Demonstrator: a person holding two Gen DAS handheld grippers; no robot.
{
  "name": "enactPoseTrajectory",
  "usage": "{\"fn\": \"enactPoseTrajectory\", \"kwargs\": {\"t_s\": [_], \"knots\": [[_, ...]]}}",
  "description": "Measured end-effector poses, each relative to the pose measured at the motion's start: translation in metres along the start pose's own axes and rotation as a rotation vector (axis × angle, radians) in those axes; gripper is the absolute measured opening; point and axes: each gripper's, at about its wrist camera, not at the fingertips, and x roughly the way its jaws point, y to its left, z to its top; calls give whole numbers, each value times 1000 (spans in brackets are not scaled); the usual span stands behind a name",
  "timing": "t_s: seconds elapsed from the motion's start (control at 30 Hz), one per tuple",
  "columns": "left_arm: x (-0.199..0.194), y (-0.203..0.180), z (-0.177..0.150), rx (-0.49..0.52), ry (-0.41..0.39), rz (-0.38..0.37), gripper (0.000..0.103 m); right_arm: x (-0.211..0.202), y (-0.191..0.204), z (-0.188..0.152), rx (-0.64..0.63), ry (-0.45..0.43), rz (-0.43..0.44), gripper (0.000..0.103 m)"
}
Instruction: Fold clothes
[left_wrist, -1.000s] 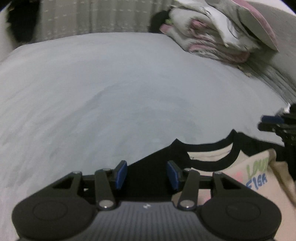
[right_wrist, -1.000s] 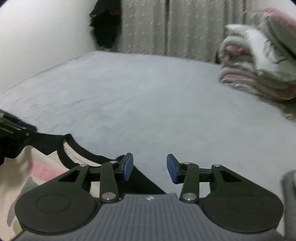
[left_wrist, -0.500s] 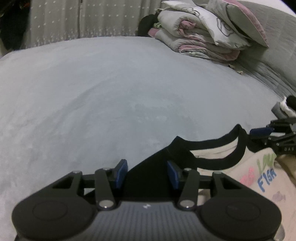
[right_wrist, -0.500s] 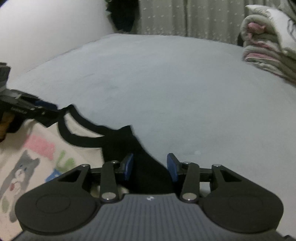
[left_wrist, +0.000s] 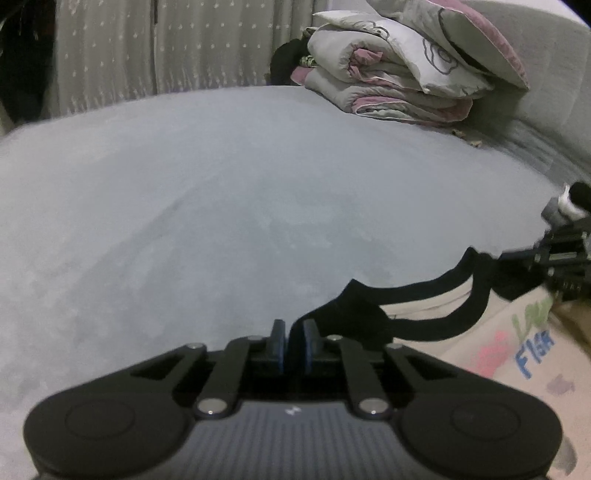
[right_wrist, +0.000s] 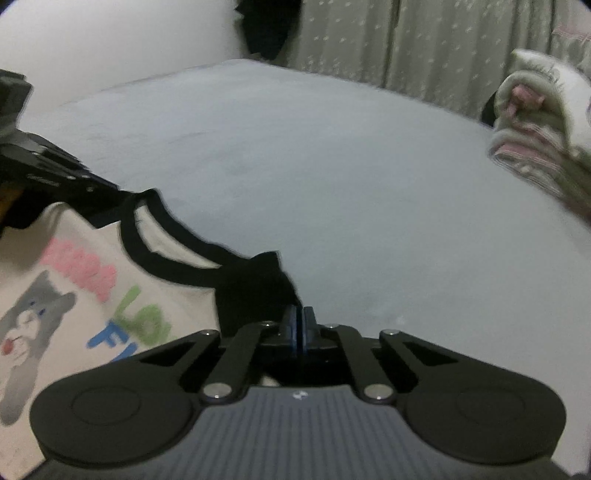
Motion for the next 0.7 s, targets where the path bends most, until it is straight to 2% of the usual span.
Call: {"fn": "enactPoseTrajectory", "kwargs": {"t_s": [0.07,0.1,0.2,0.23,0.3,0.33,0.37,0.43,0.5,0.53,0.6,0.63,0.7], "knots": [[-1,-4,0,33,1,36,45,-1,-2,0,6,-4,-18,4],[0,-4,-2,52,-3,53,47,0,-3,-2,9,2,-13,4],[2,-3,-2,43,-1,51,47,4,-4,-5,8,23,-2,6],[2,-2,-2,35,2,49,47,4,-4,-5,1,24,-4,13],[2,-2,-1,24,12,39,45,3,-4,-6,-7,24,-10,21],[2,-2,0,20,16,26,43,2,-5,-6,-3,21,-15,35],[2,-1,0,16,19,12,38,0,-7,-6,8,15,-11,43],[0,0,0,8,22,-16,29,-1,-13,-8,53,7,29,43],[-1,1,-2,-2,17,-42,7,0,-16,-8,86,2,65,43],[0,1,-2,-9,13,-53,5,1,-16,-8,93,5,77,42],[0,-1,2,-12,-2,-27,5,4,-13,-10,87,13,95,30],[0,-3,3,-13,-9,-13,4,5,-10,-10,83,11,103,18],[-1,-5,6,-15,-24,14,4,4,-3,-7,58,8,75,11]]}}
